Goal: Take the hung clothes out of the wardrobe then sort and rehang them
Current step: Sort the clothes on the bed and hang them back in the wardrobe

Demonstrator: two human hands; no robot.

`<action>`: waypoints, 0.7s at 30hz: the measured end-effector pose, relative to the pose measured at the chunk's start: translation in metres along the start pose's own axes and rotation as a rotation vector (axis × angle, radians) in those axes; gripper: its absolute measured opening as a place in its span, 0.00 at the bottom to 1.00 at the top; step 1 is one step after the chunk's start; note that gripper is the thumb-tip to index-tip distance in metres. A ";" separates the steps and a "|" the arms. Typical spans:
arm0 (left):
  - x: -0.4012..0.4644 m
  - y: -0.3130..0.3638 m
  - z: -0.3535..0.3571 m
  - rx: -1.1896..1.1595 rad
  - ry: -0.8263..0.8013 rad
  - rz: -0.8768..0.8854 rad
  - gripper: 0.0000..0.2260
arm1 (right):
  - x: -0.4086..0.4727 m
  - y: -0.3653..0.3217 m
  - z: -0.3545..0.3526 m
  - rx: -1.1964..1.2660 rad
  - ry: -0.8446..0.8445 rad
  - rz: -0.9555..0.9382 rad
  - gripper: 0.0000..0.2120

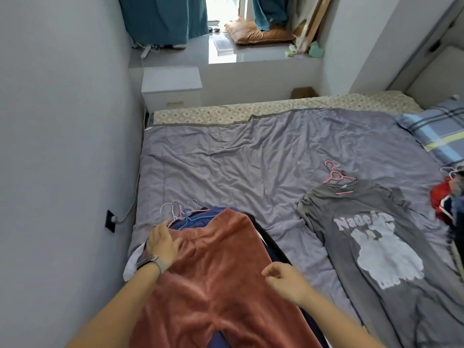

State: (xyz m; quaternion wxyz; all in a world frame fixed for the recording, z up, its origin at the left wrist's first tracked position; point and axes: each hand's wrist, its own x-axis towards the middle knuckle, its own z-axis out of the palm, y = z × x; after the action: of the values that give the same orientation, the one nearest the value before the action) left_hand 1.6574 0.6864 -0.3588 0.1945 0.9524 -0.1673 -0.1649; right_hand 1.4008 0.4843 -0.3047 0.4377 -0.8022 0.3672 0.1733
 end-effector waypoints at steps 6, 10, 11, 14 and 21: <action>-0.057 0.059 0.040 -0.007 -0.143 0.147 0.27 | -0.005 0.043 -0.018 0.071 -0.058 0.022 0.10; -0.090 0.131 0.064 -0.020 -0.214 0.268 0.23 | -0.007 0.101 -0.072 0.041 -0.039 0.039 0.10; -0.095 0.153 0.071 -0.019 -0.226 0.302 0.22 | -0.004 0.120 -0.093 0.024 -0.016 0.043 0.09; -0.109 0.223 0.104 -0.075 -0.260 0.356 0.21 | 0.007 0.184 -0.160 -0.021 0.051 0.045 0.11; -0.159 0.384 0.220 -0.202 -0.314 0.181 0.19 | 0.030 0.356 -0.290 -0.084 0.002 0.094 0.09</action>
State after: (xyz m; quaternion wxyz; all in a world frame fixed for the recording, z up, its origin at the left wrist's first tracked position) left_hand 1.3344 0.3442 -0.3474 0.2745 0.8718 -0.2631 -0.3089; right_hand 1.1450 0.1069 -0.3655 0.3946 -0.8019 0.3974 0.2079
